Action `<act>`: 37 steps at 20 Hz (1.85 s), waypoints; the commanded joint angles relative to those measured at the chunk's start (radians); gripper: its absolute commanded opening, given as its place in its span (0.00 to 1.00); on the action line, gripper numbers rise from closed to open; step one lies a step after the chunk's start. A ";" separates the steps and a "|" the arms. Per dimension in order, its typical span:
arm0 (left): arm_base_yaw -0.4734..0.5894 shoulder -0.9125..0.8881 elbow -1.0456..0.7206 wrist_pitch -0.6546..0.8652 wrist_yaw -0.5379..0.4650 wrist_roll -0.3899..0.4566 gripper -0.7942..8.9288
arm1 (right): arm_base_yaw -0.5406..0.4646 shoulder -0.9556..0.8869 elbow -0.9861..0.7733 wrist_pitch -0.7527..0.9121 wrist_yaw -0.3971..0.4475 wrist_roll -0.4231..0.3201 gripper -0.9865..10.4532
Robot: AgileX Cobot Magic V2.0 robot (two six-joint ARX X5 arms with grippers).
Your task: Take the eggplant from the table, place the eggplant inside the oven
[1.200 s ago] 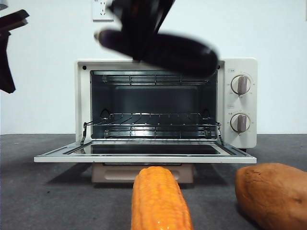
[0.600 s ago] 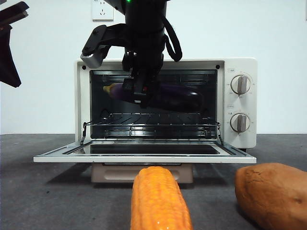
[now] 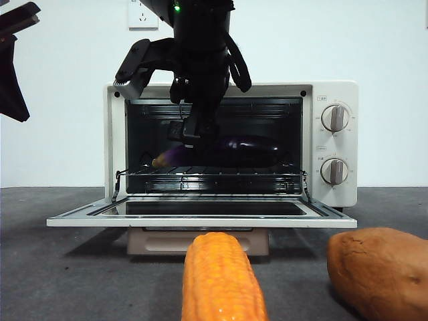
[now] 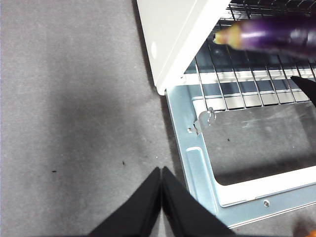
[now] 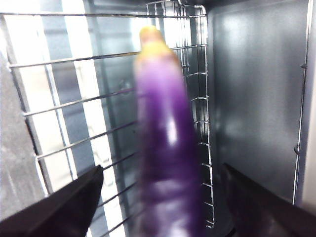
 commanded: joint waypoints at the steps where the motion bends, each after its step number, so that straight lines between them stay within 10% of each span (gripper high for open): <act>1: -0.001 0.007 0.005 0.011 0.005 -0.002 0.09 | 0.010 0.021 0.016 0.009 0.012 0.024 0.42; 20: -0.001 0.083 0.005 0.019 0.005 0.000 0.09 | 0.087 -0.066 0.017 -0.027 0.038 0.041 0.42; 30: 0.021 0.350 0.005 0.026 0.107 0.040 0.09 | 0.158 -0.370 0.017 -0.265 0.014 0.305 0.31; 37: 0.085 0.459 0.005 0.024 0.281 0.085 0.09 | 0.176 -0.575 0.017 -0.439 -0.152 0.472 0.15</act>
